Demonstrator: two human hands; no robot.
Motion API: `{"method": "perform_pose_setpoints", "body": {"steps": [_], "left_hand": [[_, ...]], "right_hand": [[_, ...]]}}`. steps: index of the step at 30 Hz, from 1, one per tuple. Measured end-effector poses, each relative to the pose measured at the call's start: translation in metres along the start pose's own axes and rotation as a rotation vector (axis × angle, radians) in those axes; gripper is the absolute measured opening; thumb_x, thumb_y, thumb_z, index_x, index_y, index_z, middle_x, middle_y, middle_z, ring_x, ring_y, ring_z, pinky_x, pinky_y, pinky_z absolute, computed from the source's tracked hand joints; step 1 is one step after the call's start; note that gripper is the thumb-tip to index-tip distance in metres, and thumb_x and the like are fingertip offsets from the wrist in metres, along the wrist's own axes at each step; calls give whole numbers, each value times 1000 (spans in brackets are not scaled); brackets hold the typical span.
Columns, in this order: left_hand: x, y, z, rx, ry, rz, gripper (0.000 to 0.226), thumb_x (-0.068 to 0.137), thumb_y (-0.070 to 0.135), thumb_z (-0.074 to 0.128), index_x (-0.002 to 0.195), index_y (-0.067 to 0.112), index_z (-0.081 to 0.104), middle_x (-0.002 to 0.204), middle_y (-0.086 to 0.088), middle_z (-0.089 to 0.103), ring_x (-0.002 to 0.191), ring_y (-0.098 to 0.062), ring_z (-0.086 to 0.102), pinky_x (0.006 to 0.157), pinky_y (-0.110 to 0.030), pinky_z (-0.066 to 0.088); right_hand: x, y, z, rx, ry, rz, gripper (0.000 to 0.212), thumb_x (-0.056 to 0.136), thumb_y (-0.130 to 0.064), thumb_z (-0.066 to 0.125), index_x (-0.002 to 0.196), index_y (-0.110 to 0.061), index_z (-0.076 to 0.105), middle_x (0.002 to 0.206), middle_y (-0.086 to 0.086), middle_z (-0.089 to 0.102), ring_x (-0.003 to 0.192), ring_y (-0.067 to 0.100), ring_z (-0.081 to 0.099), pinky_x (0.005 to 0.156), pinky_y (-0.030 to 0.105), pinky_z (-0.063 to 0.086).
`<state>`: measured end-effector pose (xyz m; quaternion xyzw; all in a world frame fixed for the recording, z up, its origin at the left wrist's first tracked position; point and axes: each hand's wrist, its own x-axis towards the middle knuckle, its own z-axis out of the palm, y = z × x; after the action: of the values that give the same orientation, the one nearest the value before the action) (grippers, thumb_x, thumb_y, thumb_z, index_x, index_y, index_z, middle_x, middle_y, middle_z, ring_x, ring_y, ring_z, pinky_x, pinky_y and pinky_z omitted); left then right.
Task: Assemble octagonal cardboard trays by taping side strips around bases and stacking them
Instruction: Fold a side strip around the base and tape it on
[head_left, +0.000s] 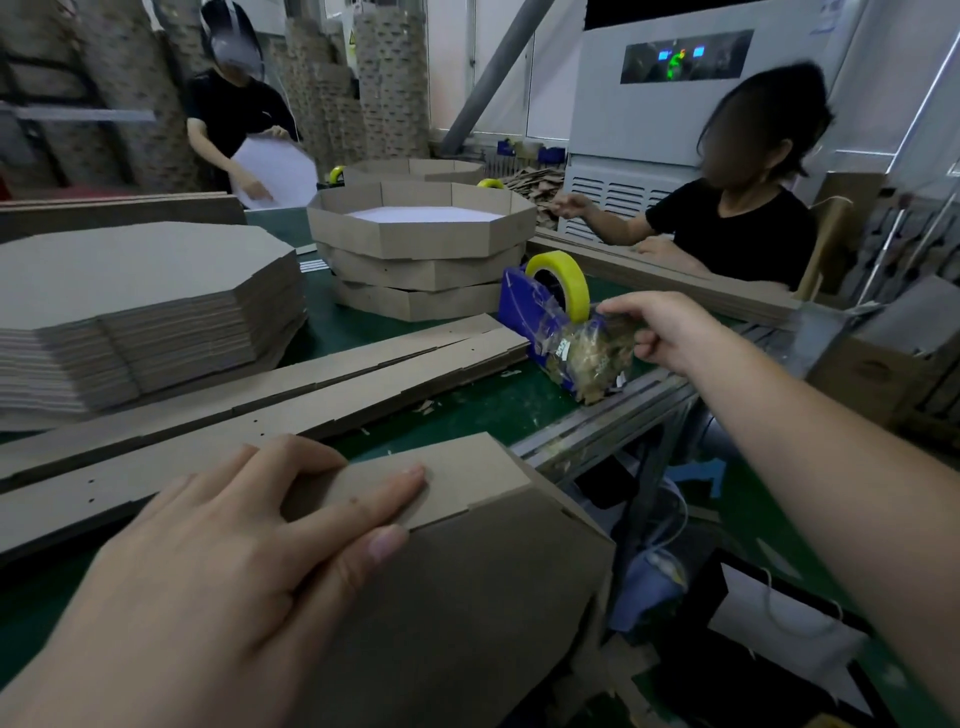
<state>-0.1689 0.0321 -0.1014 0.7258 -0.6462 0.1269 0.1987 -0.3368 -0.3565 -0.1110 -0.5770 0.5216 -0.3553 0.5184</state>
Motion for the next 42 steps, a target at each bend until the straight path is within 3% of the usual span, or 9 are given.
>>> {"method": "perform_pose_setpoints", "body": {"steps": [5,10,13,17,21,28,31,36,42], "left_hand": [[0,-2,1,0,9,6,40,94,63,25,128,59,46,100,9,57,80,-25,59,63,-45,50],[0,-4,3,-13,12,2,39,94,64,24,128,63,44,102,11,56,82,-24,59,64,-46,50],[0,-4,3,-7,26,6,39,95,63,25,127,60,47,103,11,56,84,-23,60,63,-46,50],[-2,-3,1,-44,43,1,40,94,63,27,126,54,51,104,11,58,87,-24,62,65,-46,51],[-1,1,-2,-29,56,21,39,94,59,29,117,45,58,101,9,60,84,-24,62,64,-44,51],[0,8,-7,-5,58,41,38,90,51,37,105,36,68,99,8,62,84,-24,64,61,-44,52],[0,8,-8,19,72,59,37,89,48,39,107,35,69,101,7,63,86,-24,65,61,-43,53],[-2,7,-8,36,80,78,37,89,44,40,106,30,70,101,4,64,84,-25,64,58,-43,53],[-2,6,-7,19,88,84,35,88,45,42,100,27,69,101,5,64,85,-24,65,60,-43,52]], "right_hand": [[-11,0,5,283,41,-18,1,76,-14,71,75,-14,72,55,-11,47,42,3,31,52,20,34],[-26,39,-5,634,-52,-190,38,82,0,54,47,-15,54,54,-3,48,52,8,44,70,25,45],[-31,48,-5,456,49,-227,36,81,1,56,47,-11,55,52,0,46,53,11,45,69,29,44],[-36,52,-15,-215,360,-196,21,77,-14,66,62,-1,60,62,19,52,64,28,55,73,36,46],[-79,46,-11,-158,352,-302,6,83,-22,71,77,-22,73,92,0,68,100,21,61,89,39,45],[-237,23,43,142,-165,-628,16,72,-41,74,81,-28,76,69,-15,66,66,-5,60,65,10,44],[-281,28,67,384,-389,-515,20,68,-39,70,77,-22,78,47,-16,57,44,-5,52,46,3,36],[-297,46,102,536,-310,-195,14,62,-31,71,62,-19,77,34,-7,47,32,-1,42,40,6,30],[-304,44,113,580,-156,-68,33,43,-41,90,58,-15,76,31,-5,35,30,4,26,35,13,22]]}}
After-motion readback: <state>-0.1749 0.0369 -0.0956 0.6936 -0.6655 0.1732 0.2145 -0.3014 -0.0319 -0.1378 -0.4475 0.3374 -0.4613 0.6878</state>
